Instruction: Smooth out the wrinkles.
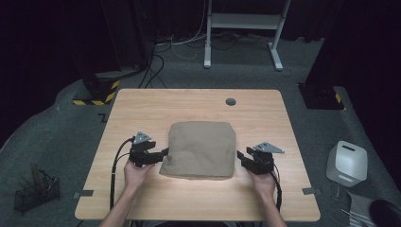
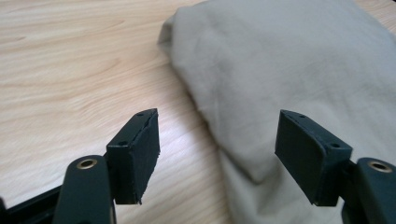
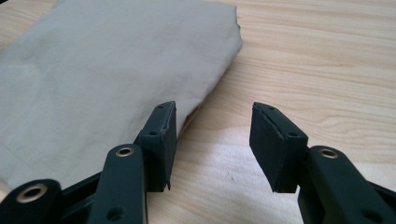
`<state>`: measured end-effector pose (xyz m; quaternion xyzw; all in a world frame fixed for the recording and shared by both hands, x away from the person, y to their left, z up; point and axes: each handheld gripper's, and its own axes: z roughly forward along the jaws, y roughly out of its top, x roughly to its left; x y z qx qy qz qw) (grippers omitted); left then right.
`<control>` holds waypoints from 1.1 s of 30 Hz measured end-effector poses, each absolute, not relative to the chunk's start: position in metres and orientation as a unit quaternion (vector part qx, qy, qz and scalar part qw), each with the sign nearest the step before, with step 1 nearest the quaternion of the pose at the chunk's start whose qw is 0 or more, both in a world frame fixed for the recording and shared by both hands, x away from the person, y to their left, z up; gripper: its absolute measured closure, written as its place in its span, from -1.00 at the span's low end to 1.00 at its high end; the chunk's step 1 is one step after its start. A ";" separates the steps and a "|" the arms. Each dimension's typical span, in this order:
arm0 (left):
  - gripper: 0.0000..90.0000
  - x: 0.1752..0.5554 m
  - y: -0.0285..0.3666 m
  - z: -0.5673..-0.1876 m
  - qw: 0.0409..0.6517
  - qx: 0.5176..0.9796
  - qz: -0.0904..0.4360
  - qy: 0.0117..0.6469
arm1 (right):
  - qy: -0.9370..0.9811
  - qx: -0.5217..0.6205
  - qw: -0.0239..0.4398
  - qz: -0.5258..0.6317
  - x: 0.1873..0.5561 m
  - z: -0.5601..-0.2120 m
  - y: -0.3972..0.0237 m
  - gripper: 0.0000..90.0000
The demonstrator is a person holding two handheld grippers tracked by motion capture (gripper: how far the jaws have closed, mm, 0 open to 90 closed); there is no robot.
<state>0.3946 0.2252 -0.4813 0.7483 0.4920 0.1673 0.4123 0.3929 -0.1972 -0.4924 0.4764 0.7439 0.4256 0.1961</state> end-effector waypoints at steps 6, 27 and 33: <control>-0.27 0.384 0.241 -0.487 0.416 0.734 0.167 0.511 | 0.738 0.487 0.202 0.422 0.386 -0.496 -0.203 0.15; -0.28 0.360 0.277 -0.507 0.398 0.714 0.181 0.546 | 0.733 0.514 0.218 0.389 0.363 -0.513 -0.225 0.18; -0.28 0.357 0.283 -0.511 0.388 0.709 0.189 0.558 | 0.728 0.525 0.228 0.377 0.359 -0.516 -0.233 0.18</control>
